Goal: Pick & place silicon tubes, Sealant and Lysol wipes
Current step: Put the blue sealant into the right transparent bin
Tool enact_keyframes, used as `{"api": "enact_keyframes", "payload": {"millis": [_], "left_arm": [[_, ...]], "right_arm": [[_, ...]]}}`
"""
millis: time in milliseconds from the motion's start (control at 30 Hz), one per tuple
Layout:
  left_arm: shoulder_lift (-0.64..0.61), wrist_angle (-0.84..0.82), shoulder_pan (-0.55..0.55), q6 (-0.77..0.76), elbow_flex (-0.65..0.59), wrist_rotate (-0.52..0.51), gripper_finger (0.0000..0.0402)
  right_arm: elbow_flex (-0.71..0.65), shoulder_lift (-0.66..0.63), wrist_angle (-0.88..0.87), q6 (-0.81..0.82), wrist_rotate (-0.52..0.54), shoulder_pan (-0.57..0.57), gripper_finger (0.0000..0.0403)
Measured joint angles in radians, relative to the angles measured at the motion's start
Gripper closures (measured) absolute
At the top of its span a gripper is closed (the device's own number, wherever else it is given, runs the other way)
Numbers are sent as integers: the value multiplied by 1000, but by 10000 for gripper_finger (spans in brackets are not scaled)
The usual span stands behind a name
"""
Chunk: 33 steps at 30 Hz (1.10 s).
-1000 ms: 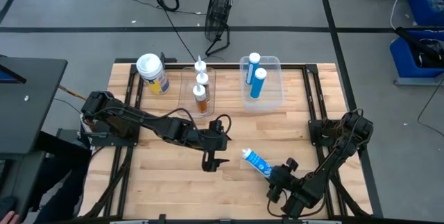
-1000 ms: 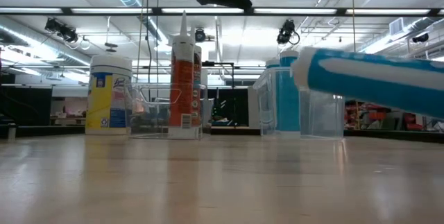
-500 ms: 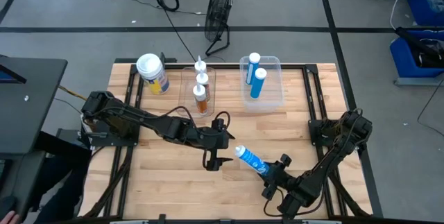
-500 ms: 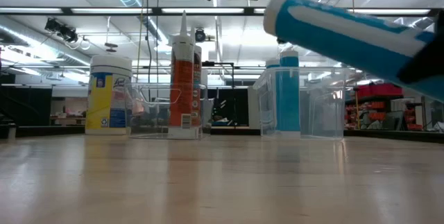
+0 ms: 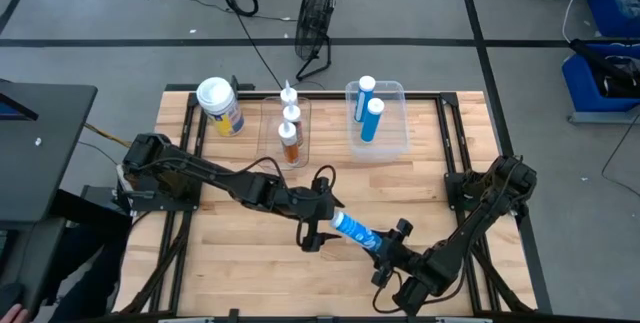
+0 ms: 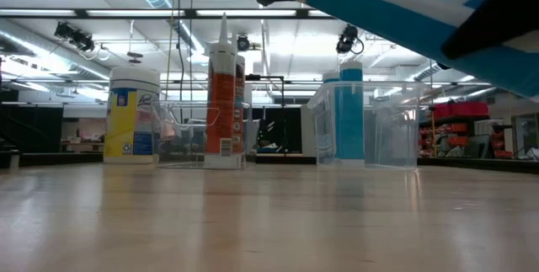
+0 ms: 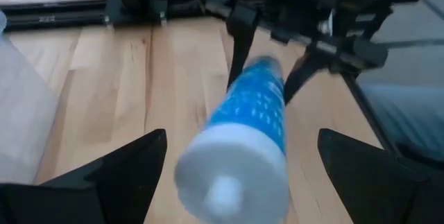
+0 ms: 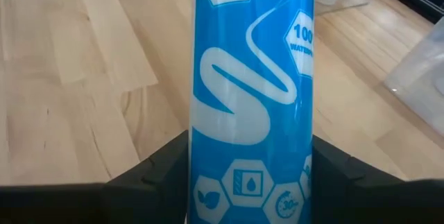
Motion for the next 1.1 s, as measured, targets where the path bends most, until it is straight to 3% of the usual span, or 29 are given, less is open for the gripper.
{"api": "enact_keyframes", "payload": {"millis": [300,600,1100], "left_arm": [[-1,-31,-7,-13,0,-2,41],[-1,-31,-7,-18,0,9,168],[-2,-23,-7,20,0,17,168]], "right_arm": [[0,0,10,-30,28,-7,195],[0,0,4,-52,40,-9,195],[0,-3,-6,-44,8,-30,167]]}}
